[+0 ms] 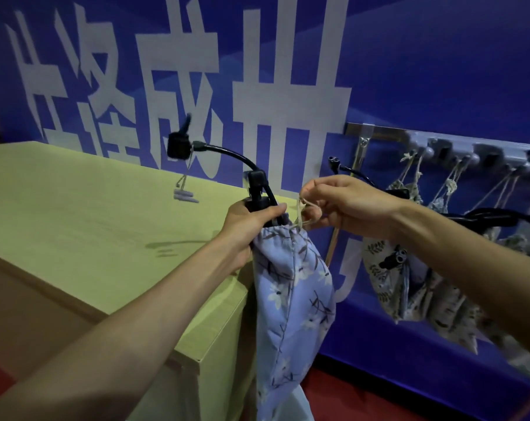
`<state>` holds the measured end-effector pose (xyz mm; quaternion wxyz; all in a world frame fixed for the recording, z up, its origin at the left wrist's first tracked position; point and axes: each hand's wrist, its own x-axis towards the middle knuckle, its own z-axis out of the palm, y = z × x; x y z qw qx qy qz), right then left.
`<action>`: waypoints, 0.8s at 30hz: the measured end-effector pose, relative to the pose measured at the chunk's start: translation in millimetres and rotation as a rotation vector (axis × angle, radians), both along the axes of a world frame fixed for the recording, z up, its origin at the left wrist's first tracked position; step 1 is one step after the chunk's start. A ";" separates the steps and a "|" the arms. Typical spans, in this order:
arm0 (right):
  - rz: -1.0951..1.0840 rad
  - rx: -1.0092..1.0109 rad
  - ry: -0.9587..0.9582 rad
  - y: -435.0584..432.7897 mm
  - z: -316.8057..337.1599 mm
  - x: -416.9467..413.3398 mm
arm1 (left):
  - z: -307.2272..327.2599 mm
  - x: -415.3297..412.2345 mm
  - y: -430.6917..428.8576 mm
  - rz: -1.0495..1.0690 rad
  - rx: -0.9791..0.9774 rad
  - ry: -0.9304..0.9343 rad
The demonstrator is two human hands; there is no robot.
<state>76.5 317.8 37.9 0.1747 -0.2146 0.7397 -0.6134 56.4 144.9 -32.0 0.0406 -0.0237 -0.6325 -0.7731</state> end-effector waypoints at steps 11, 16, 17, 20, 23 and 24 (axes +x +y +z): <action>0.160 0.432 0.382 37.5 42.1 10.5 | -6.3 -9.8 24.8 -0.091 -0.101 -0.041; 0.202 0.059 0.304 34.6 42.2 5.1 | -9.9 -11.7 33.7 -0.209 -0.165 -0.124; 0.201 0.047 0.326 32.1 41.7 3.3 | -9.9 -12.1 35.3 -0.242 -0.152 -0.151; 0.156 0.108 0.396 26.5 43.5 0.1 | -11.5 -12.6 39.1 -0.251 -0.113 -0.212; -0.087 0.390 0.626 28.6 44.4 -0.9 | -13.3 -15.6 40.6 -0.169 -0.069 -0.218; -0.155 0.573 0.751 30.0 43.8 -0.3 | -12.9 -16.7 40.2 -0.137 -0.062 -0.209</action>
